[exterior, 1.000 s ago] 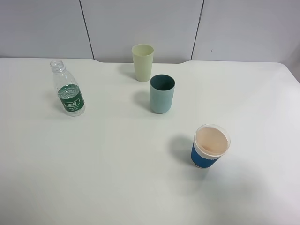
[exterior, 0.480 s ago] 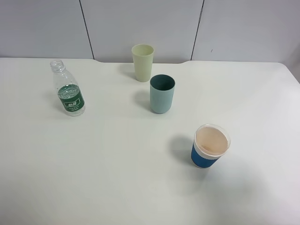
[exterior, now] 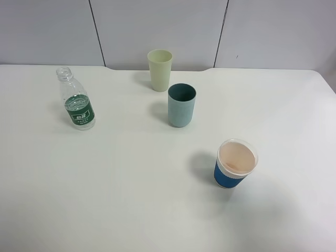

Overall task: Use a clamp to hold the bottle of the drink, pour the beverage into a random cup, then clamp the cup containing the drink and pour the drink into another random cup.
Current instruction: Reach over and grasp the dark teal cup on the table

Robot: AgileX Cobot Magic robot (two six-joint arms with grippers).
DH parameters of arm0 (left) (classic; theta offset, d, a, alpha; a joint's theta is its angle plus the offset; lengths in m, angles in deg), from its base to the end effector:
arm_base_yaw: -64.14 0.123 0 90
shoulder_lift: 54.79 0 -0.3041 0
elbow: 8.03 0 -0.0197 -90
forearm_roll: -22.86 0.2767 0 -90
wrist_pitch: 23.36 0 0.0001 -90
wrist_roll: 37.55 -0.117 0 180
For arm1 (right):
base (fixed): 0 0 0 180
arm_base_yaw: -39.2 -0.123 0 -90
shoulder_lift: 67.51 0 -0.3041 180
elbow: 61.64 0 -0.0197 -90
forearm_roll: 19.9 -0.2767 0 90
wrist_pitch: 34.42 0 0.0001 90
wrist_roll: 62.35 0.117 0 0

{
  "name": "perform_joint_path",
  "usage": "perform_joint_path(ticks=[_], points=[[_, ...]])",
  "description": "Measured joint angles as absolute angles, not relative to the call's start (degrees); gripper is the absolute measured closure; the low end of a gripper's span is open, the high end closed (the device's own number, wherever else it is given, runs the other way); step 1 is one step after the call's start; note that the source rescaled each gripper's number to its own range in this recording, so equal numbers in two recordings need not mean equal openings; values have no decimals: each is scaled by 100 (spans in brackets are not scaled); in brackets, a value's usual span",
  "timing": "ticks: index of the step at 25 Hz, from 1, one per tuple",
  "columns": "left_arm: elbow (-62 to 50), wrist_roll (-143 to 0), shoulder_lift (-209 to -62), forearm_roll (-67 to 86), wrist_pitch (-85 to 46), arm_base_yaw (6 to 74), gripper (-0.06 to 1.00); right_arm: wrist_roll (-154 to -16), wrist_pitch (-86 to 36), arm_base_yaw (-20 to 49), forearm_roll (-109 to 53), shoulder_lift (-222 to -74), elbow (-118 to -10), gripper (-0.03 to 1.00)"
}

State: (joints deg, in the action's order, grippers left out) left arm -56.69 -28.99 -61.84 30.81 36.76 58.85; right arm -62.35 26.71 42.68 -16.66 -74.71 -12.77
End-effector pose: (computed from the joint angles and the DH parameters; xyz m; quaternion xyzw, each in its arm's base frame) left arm 0.0216 0.0121 0.2822 -0.0268 0.8448 0.0049 0.5344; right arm 0.0204 -0.0070 0.2785 0.0272 0.8528 -0.0440 0.5197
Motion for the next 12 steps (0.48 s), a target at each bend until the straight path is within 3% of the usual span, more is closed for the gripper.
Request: perform_joint_path(ticks=[12], points=[[-5669, -2899, -6184, 3081, 3676, 5885, -5, -6235, 2671, 4268, -1666, -7471, -1277, 18]])
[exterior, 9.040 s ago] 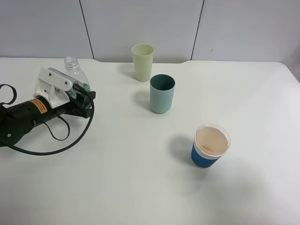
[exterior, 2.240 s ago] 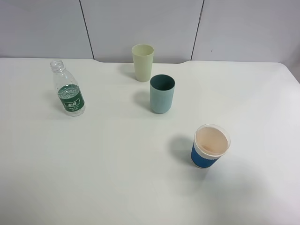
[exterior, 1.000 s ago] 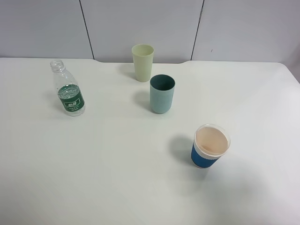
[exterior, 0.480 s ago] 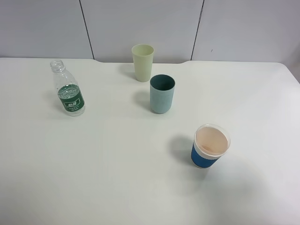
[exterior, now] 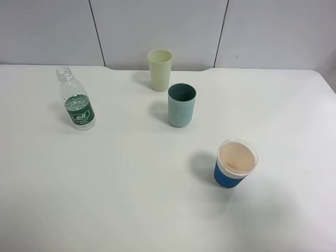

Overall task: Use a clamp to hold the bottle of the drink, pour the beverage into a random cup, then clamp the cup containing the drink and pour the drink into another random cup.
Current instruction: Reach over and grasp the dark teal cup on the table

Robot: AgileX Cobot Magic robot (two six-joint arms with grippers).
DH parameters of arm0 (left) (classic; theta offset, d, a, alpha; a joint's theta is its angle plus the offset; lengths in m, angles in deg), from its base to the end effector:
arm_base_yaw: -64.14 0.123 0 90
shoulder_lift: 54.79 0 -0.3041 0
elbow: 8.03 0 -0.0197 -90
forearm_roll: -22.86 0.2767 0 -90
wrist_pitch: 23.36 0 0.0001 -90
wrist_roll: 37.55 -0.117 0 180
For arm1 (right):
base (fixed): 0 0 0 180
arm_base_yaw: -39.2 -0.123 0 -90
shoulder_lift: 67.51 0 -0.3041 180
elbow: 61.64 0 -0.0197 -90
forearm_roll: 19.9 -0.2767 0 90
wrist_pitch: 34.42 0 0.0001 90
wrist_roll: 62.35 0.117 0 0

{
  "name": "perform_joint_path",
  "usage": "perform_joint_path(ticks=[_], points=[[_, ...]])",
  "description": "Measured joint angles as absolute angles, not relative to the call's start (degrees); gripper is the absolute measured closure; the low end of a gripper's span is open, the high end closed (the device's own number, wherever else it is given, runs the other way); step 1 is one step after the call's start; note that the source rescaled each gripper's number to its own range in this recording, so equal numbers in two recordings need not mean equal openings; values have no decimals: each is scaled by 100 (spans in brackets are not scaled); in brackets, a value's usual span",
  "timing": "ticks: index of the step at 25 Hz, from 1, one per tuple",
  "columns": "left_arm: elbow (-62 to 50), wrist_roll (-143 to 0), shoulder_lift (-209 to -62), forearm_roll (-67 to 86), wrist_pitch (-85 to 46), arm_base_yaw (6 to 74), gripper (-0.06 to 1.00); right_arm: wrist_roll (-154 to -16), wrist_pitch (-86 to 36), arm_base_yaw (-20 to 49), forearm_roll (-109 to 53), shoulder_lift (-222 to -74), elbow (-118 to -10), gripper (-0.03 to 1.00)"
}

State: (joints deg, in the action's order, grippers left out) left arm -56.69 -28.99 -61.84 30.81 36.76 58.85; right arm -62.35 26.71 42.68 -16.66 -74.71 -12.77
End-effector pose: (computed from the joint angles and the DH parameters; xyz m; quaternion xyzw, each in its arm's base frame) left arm 0.0216 0.0121 0.2822 -0.0268 0.8448 0.0049 0.5344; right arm 0.0204 -0.0070 0.2785 0.0272 0.8528 -0.0440 0.5197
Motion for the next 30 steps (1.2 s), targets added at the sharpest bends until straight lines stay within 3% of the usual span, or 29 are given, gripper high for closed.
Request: perform_joint_path(ticks=[14, 30], points=[[-5669, -2899, -6184, 3081, 3676, 5885, -5, -6235, 2444, 4268, -1639, -7615, -1512, 18], [-5669, -2899, -6184, 3081, 3676, 5885, -5, -6235, 903, 4268, -1121, -10949, -2329, 18]])
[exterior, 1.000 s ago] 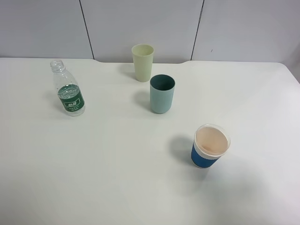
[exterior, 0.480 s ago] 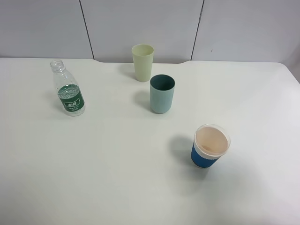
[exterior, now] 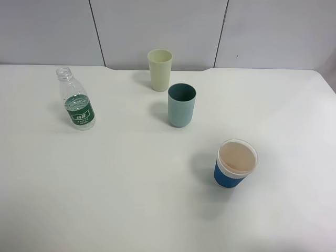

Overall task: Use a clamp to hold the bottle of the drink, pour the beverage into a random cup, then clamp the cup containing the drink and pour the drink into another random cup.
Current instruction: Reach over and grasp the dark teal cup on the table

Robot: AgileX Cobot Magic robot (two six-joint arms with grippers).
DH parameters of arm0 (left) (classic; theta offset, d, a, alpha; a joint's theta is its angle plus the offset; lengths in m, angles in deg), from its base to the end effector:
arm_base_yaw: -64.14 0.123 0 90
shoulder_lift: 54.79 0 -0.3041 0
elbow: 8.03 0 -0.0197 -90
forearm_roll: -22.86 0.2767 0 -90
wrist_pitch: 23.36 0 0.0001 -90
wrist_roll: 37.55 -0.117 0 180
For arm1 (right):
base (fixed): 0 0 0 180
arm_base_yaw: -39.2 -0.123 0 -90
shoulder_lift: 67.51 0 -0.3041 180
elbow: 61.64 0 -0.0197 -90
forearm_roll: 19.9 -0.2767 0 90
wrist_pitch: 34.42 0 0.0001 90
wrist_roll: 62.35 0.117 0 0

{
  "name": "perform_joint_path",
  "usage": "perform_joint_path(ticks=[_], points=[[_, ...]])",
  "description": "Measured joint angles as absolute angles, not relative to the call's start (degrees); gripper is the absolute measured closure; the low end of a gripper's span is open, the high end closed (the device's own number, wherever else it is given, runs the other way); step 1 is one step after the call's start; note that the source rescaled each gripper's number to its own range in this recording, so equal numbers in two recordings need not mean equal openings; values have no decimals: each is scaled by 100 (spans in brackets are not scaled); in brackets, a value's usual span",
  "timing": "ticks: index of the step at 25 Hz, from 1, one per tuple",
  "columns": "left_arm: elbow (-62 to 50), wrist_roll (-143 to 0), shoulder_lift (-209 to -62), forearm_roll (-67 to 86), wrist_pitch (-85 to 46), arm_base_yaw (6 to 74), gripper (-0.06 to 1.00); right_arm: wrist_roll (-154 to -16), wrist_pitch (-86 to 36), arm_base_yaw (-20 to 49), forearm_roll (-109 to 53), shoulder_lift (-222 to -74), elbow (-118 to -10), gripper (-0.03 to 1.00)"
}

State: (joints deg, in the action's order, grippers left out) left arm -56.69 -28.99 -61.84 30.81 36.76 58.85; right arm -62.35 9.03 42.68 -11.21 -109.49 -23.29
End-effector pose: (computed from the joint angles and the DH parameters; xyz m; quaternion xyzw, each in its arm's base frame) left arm 0.0216 0.0121 0.2822 -0.0268 0.8448 0.0049 0.5344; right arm 0.1394 -0.0207 0.3281 0.0028 0.8798 -0.0861 0.4674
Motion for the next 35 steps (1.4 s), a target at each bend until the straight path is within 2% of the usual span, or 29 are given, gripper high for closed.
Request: perform_joint_path(ticks=[15, 35], points=[[-5669, -2899, -6184, 3081, 3676, 5885, -5, -6235, -626, 4268, -1171, -13471, -2329, 18], [-5669, -2895, -6184, 3081, 3676, 5885, -5, -5557, -2577, 4268, 246, -15554, -2329, 18]])
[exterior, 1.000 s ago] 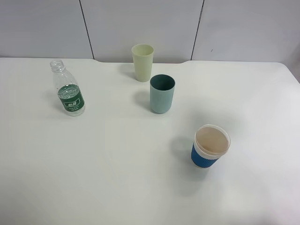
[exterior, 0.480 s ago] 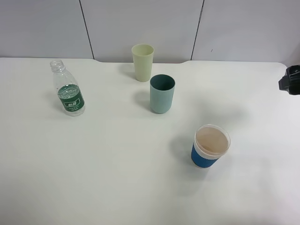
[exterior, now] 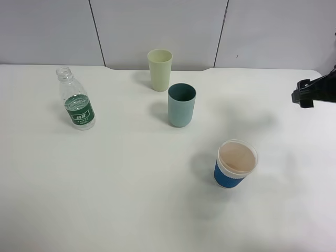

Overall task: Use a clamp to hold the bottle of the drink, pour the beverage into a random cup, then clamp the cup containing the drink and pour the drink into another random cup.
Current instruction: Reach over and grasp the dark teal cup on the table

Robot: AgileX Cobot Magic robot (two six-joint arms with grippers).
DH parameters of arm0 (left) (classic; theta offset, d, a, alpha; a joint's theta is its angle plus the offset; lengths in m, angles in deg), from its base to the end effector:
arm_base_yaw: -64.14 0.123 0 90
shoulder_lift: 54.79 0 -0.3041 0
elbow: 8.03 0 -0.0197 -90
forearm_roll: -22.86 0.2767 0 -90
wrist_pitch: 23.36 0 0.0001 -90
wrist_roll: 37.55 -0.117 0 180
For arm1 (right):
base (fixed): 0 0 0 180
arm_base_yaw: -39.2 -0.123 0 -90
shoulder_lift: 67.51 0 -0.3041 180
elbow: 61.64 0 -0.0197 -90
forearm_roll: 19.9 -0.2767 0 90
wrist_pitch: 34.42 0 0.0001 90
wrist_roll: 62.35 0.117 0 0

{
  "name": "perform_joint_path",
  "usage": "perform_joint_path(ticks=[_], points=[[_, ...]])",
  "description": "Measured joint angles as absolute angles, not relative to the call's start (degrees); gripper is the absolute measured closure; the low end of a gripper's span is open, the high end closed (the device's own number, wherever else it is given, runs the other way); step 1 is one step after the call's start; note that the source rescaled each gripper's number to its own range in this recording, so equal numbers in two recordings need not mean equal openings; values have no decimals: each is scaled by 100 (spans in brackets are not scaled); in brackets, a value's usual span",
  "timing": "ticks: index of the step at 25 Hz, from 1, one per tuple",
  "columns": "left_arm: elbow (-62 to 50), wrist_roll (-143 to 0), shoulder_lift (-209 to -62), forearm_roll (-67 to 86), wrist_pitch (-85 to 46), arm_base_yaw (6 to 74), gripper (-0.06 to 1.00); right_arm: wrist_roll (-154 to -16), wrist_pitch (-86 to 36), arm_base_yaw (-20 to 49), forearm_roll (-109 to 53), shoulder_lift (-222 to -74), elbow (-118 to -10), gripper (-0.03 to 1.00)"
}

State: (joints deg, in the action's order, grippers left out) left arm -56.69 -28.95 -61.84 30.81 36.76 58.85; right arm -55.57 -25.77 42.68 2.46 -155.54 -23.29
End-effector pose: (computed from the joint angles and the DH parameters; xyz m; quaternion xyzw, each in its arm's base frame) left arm 0.0216 0.0121 0.2822 -0.0271 0.8448 0.0047 0.5344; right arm 0.3064 -0.0254 0.1969 -0.0842 0.9177 -0.0894 0.3779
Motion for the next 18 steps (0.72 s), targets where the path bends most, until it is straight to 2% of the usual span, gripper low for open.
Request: perform_joint_path(ticks=[18], points=[[-5669, -2895, -6184, 3081, 3676, 5885, -5, -5194, -5618, 4268, 1713, -17469, -2335, 18]])
